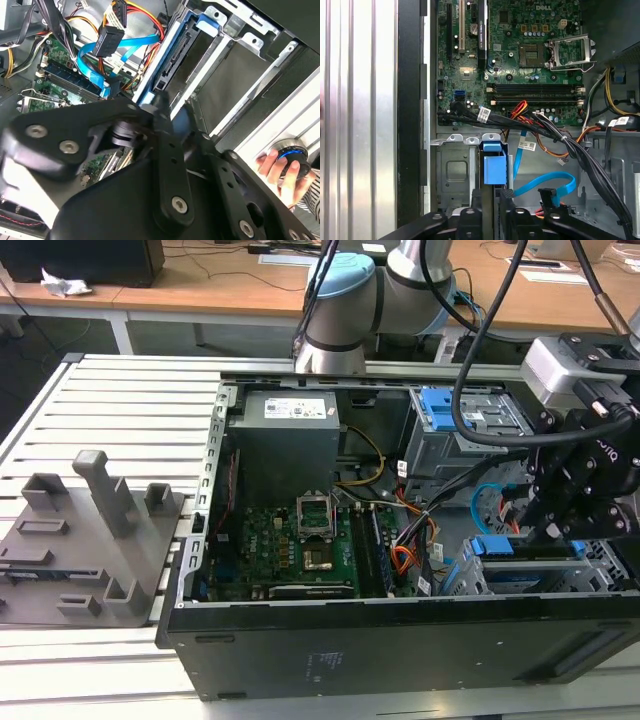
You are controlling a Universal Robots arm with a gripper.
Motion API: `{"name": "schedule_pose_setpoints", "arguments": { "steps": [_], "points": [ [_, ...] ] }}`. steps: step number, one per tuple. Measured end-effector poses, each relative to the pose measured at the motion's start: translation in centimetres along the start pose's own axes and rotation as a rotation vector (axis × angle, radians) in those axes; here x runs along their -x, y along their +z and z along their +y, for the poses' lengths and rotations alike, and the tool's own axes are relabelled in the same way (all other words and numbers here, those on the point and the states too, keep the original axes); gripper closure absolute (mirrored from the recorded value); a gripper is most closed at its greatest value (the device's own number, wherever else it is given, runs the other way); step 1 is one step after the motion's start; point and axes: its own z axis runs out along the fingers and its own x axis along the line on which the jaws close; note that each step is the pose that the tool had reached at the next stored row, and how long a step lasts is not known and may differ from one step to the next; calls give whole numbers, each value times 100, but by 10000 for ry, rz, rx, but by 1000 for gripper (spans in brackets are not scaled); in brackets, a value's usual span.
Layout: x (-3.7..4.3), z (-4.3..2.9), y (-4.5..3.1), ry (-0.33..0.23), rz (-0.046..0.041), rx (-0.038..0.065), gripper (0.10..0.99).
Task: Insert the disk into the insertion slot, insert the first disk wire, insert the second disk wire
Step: 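Insert the first disk wire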
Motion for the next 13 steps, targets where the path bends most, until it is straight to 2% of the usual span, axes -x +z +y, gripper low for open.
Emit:
{"name": "schedule_pose_setpoints", "arguments": {
  "steps": [1, 3, 4, 6, 13],
  "points": [
    [0, 0, 0, 0, 0, 0, 729],
    [0, 0, 0, 0, 0, 0, 729],
    [0, 0, 0, 0, -1, 0, 667],
    [0, -2, 0, 0, 0, 0, 667],
    [5, -199, -11, 0, 13, 0, 667]
  ]
}}
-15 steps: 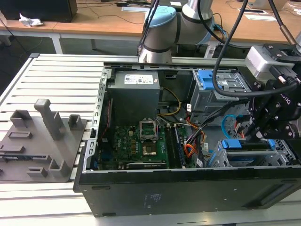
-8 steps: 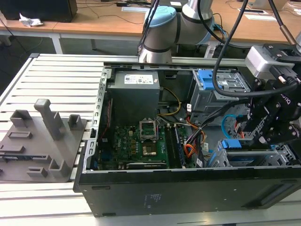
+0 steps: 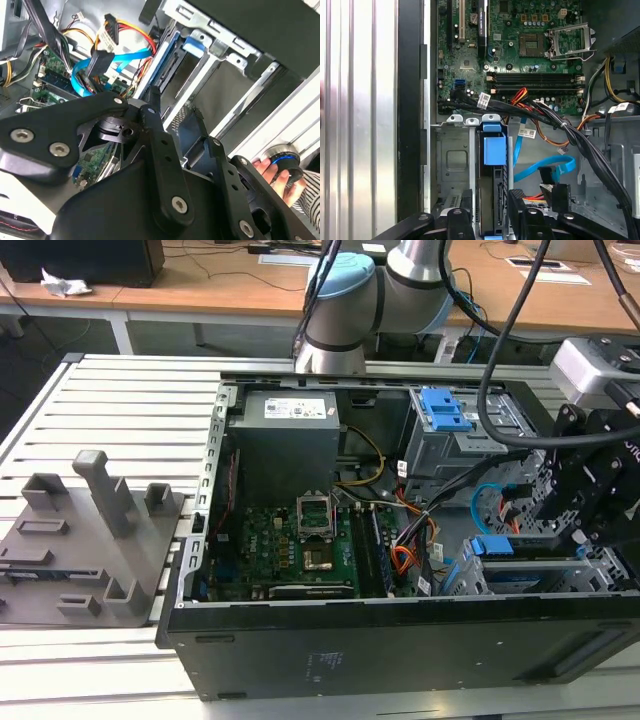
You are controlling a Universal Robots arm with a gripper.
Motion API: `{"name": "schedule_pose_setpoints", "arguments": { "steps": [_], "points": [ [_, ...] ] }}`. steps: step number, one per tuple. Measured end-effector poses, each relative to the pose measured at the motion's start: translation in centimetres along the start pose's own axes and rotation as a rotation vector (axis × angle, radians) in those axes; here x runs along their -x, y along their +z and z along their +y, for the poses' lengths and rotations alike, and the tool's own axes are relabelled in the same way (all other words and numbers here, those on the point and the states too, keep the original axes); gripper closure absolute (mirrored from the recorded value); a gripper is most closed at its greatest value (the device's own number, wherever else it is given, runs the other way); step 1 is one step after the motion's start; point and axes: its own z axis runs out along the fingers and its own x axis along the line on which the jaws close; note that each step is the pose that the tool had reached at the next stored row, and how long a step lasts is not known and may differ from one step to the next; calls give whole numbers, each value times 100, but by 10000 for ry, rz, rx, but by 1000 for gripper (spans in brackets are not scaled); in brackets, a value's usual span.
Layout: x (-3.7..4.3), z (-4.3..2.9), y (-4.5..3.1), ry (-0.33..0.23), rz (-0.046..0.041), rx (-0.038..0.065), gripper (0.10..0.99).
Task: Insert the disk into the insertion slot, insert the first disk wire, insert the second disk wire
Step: 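Insert the first disk wire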
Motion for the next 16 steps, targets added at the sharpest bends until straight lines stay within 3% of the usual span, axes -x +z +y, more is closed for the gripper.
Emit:
{"name": "schedule_pose_setpoints", "arguments": {
  "steps": [8, 16],
  "points": [
    [12, -82, -5, 2, 8, -1, 667],
    [148, -86, -5, 4, 51, -1, 667]
  ]
}}
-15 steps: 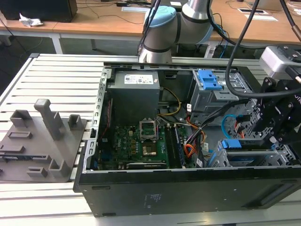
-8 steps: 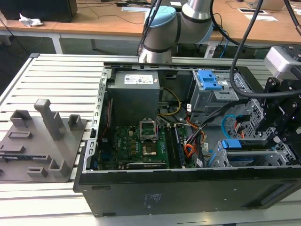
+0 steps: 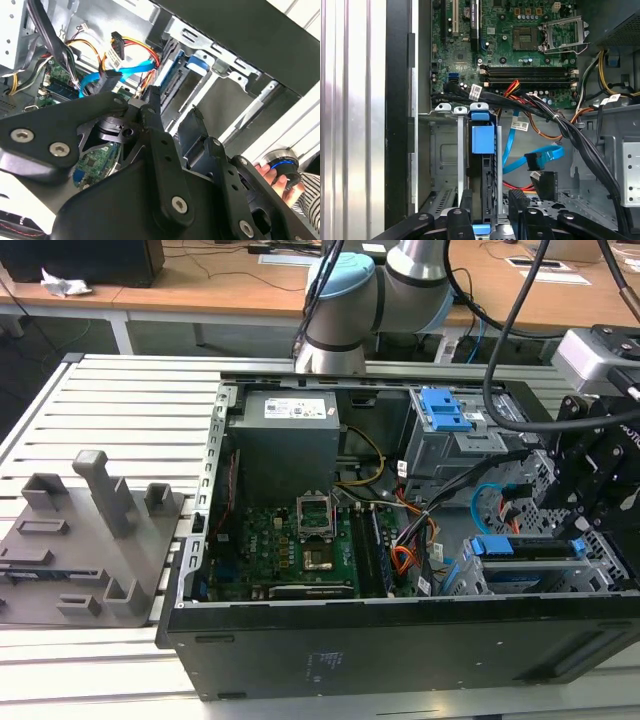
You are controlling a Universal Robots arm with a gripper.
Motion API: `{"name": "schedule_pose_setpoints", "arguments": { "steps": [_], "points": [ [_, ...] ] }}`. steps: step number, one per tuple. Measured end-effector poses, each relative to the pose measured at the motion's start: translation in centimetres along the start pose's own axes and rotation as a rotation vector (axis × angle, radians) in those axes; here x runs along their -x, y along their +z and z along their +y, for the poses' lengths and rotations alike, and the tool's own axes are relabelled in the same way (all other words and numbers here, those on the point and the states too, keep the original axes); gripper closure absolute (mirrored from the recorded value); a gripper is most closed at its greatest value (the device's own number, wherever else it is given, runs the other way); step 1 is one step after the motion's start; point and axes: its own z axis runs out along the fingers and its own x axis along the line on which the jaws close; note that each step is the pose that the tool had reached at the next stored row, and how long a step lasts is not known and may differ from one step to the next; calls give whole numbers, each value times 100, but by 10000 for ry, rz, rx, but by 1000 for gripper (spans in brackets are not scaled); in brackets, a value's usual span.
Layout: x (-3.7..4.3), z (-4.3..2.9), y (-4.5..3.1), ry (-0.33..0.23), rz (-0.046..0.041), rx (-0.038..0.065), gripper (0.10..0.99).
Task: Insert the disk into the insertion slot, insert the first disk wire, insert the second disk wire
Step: 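Insert the first disk wire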
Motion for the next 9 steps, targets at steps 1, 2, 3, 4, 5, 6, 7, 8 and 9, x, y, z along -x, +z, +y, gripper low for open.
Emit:
{"name": "schedule_pose_setpoints", "arguments": {
  "steps": [1, 2, 3, 4, 5, 6, 7, 8, 9],
  "points": [
    [23, 0, 0, 0, 5, 0, 667],
    [35, 0, 0, 0, 7, 0, 667],
    [56, 0, 0, 1, 12, -1, 667],
    [86, 1, 0, 1, 16, -1, 667],
    [104, 1, -1, 1, 19, 0, 667],
    [119, 1, -1, 1, 20, -1, 667],
    [127, 1, 0, 1, 20, -1, 667],
    [138, 2, -1, 1, 21, 0, 667],
    [153, 2, -1, 1, 21, -1, 667]
  ]
}}
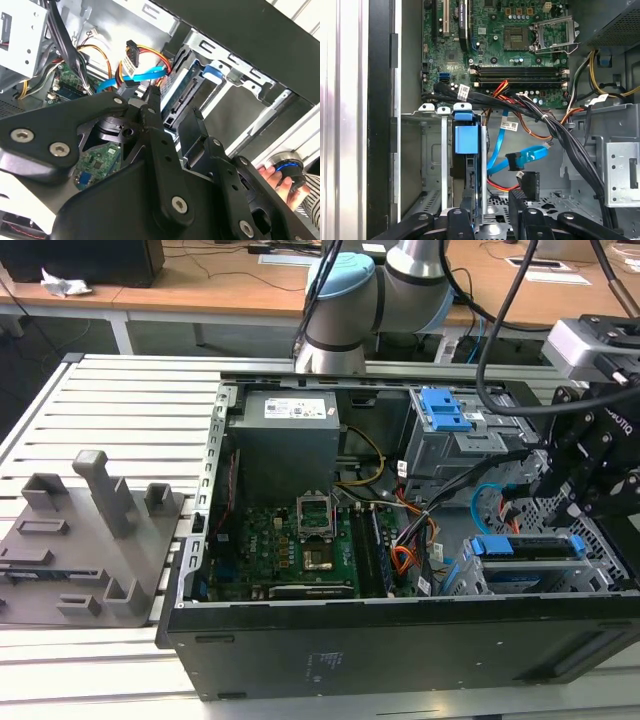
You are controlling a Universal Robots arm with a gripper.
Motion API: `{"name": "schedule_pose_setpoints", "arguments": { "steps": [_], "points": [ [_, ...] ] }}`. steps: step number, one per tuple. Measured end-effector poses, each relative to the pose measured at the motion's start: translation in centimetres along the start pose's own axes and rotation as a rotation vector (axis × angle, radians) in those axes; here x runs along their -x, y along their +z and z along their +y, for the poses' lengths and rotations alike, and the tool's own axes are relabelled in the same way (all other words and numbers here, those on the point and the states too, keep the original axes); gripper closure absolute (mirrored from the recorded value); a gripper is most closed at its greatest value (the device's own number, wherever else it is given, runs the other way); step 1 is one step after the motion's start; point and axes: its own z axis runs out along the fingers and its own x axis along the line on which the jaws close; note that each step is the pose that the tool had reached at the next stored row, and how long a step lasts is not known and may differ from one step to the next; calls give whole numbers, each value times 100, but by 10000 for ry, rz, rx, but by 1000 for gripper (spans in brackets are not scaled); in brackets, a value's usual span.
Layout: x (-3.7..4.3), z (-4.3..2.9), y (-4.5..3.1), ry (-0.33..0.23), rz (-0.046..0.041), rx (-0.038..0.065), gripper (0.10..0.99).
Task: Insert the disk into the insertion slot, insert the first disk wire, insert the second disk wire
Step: 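Insert the first disk wire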
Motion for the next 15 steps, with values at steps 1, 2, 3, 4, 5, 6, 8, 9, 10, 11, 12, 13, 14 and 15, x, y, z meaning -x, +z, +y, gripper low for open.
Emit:
{"name": "schedule_pose_setpoints", "arguments": {
  "steps": [1, 2, 3, 4, 5, 6, 8, 9, 10, 11, 12, 13, 14, 15],
  "points": [
    [11, 0, 0, 0, 0, 0, 667],
    [24, 0, -1, 0, 1, 0, 667],
    [35, 1, 0, 0, 0, 0, 667],
    [46, 1, 0, 0, 0, 0, 667],
    [55, 1, 0, 0, 0, 0, 667],
    [65, 1, 1, 0, 1, 0, 667],
    [79, 1, 6, 0, 1, 0, 667],
    [90, 1, 11, 0, 0, 1, 667],
    [100, 1, 17, 0, 0, 0, 667],
    [113, 1, 24, 0, 0, 0, 667],
    [129, 1, 26, 0, 1, 0, 667],
    [141, 1, 26, -1, 1, 0, 667],
    [142, 1, 24, 0, 4, -1, 667],
    [142, 2, -4, 0, 1, 0, 667]
  ]
}}
